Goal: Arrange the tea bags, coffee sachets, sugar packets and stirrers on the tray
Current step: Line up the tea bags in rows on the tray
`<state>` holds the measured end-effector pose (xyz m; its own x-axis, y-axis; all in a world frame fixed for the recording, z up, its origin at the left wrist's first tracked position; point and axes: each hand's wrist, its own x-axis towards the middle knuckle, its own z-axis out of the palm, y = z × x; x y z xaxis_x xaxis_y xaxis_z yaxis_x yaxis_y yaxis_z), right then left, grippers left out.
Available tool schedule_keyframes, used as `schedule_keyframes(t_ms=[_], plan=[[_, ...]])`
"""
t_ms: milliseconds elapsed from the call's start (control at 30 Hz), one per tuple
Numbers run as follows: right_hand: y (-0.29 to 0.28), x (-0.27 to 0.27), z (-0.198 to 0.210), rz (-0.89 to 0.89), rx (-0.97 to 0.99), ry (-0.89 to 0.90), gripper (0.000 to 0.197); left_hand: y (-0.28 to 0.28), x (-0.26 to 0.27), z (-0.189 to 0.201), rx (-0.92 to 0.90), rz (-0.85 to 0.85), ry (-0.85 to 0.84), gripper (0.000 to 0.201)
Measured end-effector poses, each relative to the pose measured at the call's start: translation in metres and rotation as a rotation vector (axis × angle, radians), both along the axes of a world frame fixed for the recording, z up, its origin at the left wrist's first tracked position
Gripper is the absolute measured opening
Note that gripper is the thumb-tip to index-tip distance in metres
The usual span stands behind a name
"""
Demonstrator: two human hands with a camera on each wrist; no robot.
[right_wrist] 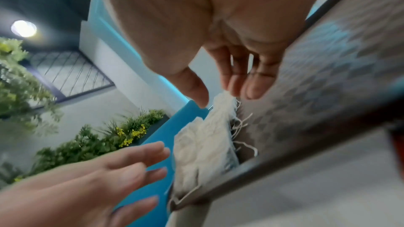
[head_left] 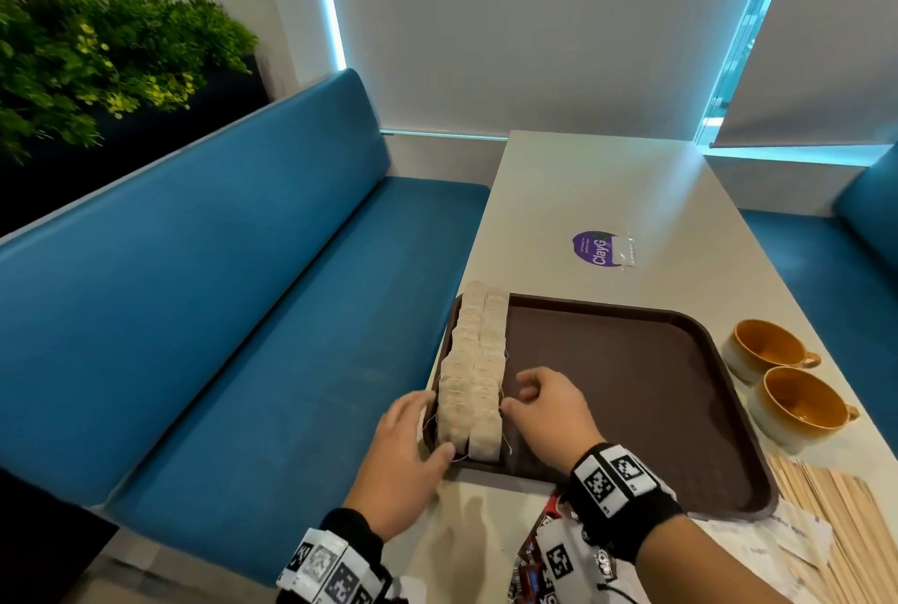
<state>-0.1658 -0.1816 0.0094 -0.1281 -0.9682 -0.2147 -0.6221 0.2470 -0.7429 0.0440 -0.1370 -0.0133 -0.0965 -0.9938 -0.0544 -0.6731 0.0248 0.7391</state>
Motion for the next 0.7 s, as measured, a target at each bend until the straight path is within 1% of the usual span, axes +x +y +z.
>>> schedule_keyframes(t_ms=[33, 67, 100, 167, 233, 333, 400, 467, 600, 700], plan=[[0.004, -0.002, -0.003, 0.034, 0.058, 0.038, 0.052, -0.004, -0.001, 0.001, 0.049, -0.018, -0.005, 0.074], [0.009, -0.001, -0.007, 0.082, 0.119, 0.092, 0.062, -0.008, -0.002, 0.003, 0.100, -0.046, -0.011, 0.084], [0.014, 0.001, -0.010, 0.136, 0.173, 0.158, 0.066, -0.012, -0.004, 0.005, 0.146, -0.074, -0.015, 0.090], [0.024, 0.007, -0.015, 0.229, 0.229, 0.254, 0.067, -0.022, -0.009, 0.005, 0.188, -0.117, -0.016, 0.097], [0.030, 0.014, -0.015, 0.283, 0.242, 0.302, 0.067, -0.029, -0.014, 0.006, 0.217, -0.134, -0.016, 0.100], [0.035, 0.023, -0.011, 0.338, 0.242, 0.362, 0.067, -0.037, -0.021, 0.014, 0.252, -0.166, 0.055, 0.097], [0.035, 0.024, -0.008, 0.356, 0.261, 0.369, 0.068, -0.039, -0.024, 0.017, 0.249, -0.167, 0.093, 0.097], [0.031, 0.021, -0.004, 0.339, 0.282, 0.337, 0.069, -0.038, -0.023, 0.017, 0.261, -0.159, 0.085, 0.097], [0.006, 0.010, 0.009, 0.265, 0.317, 0.241, 0.058, -0.044, -0.012, 0.001, 0.256, -0.127, 0.093, 0.100], [-0.010, 0.009, 0.016, 0.278, 0.346, 0.180, 0.054, -0.045, -0.012, 0.007, 0.266, -0.140, 0.106, 0.103]])
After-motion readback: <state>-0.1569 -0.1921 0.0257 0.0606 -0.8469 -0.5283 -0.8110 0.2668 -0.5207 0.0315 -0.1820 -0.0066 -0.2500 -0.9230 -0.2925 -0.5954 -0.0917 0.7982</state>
